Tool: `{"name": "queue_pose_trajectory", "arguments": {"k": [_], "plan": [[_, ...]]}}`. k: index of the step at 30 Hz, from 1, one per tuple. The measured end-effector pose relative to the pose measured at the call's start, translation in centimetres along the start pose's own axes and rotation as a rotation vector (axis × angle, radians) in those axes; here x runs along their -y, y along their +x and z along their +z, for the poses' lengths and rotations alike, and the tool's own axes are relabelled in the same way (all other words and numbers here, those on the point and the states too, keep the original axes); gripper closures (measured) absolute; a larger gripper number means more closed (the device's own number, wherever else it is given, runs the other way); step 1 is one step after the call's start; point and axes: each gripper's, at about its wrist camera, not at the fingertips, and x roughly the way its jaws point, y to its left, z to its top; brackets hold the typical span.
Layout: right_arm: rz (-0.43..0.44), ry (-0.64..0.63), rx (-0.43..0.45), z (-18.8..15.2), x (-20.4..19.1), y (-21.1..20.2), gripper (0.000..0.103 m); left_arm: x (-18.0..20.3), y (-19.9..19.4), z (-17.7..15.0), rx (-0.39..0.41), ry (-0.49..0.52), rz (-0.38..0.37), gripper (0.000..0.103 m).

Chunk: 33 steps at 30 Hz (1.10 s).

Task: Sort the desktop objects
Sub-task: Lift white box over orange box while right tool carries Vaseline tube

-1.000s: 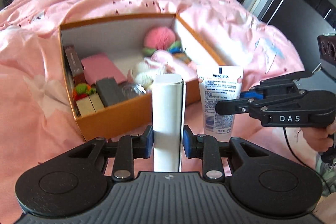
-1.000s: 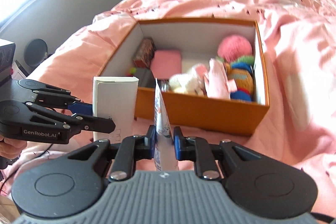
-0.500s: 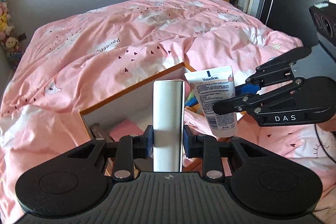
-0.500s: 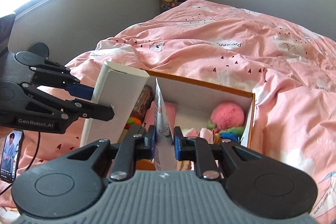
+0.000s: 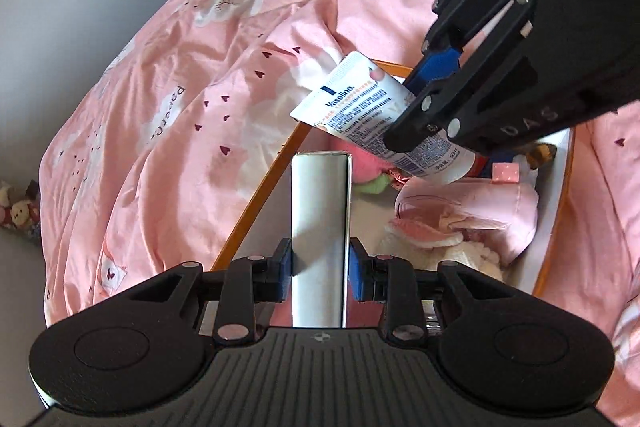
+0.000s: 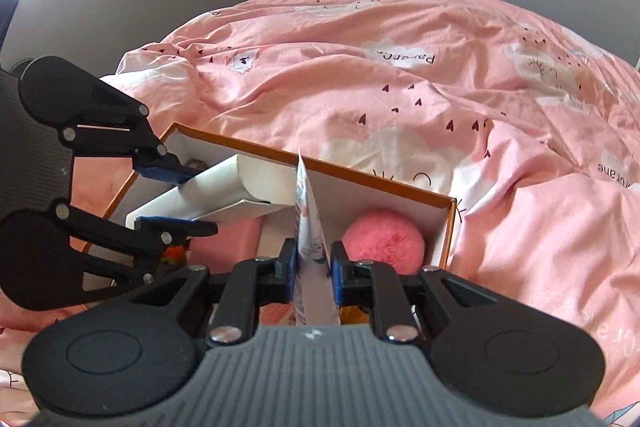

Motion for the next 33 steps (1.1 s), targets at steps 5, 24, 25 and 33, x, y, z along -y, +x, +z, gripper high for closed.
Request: {"name": "queue_pose_trajectory", "arguments": {"k": [5,24,25,33], "plan": [[0.033,0.037,-0.017,0.7,1.6,2.0,0.084,0.7,4.0,1.0,-0.043,0.137,0.018,0.071],[0.034,0.111,-0.048,0.6,4.9,5.6,0.084,0.3,9.7,0.1,-0.054,0.260,-0.054,0.064],[0.034,0.111,-0.048,0.6,4.9,5.6,0.084,0.1,9.5,0.1,-0.046,0.253,-0.045,0.062],[0.029,0.107,-0.045,0.7,4.8,5.2,0.084,-0.7,7.9,-0.1,-0.009,0.270,-0.001,0.063]]}}
